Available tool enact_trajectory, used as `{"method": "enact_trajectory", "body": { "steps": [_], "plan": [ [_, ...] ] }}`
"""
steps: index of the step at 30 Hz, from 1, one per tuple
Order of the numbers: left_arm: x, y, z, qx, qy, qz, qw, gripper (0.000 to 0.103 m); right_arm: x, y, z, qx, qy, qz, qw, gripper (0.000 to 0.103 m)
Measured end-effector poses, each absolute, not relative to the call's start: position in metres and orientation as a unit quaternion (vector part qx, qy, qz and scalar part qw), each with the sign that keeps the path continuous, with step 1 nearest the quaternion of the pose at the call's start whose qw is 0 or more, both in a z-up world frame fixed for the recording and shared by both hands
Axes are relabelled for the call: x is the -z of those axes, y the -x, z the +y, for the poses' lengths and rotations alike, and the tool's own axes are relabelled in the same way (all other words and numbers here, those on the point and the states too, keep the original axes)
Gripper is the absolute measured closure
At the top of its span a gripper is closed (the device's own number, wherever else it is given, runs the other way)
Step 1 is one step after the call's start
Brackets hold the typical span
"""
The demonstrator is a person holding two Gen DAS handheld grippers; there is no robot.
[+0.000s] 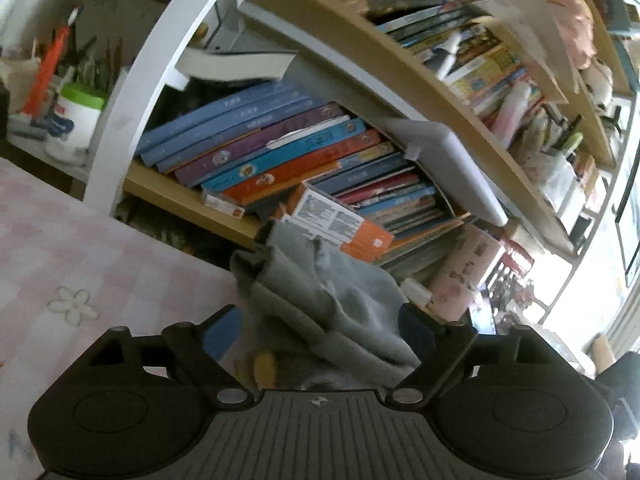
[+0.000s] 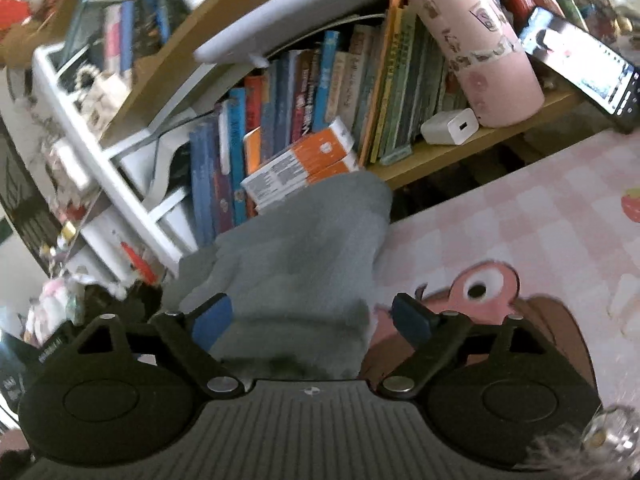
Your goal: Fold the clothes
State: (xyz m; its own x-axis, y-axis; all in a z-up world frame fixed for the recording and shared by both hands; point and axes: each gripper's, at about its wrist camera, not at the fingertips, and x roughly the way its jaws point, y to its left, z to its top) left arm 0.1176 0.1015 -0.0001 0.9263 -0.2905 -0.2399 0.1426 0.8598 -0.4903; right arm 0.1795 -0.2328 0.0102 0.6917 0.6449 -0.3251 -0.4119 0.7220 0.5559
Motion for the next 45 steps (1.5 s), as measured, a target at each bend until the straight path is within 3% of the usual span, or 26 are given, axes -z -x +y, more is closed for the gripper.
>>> {"method": "enact_trajectory", "body": {
  "steps": [4,7,15,30,45],
  "plan": [
    [-0.003,-0.091,0.083,0.089,0.203,0.164,0.961,0.013,-0.014,-0.143,-0.223,-0.285,-0.173,0.245,0.91,0.005],
    [-0.002,-0.072,0.071,0.082,0.178,0.174,0.965,0.008,-0.015,-0.116,-0.219,-0.259,-0.129,0.233,0.928,0.004],
    [-0.002,-0.032,0.052,0.044,0.142,0.173,0.974,0.006,-0.014,-0.07,-0.219,-0.196,-0.044,0.205,0.958,0.004],
    [-0.006,0.006,0.016,-0.003,0.045,0.146,0.988,0.0,-0.011,-0.035,-0.203,-0.195,0.02,0.17,0.966,0.0],
    [-0.004,-0.004,0.023,-0.021,0.056,0.185,0.981,0.0,-0.009,-0.039,-0.199,-0.196,0.03,0.186,0.962,0.0]
  ]
}}
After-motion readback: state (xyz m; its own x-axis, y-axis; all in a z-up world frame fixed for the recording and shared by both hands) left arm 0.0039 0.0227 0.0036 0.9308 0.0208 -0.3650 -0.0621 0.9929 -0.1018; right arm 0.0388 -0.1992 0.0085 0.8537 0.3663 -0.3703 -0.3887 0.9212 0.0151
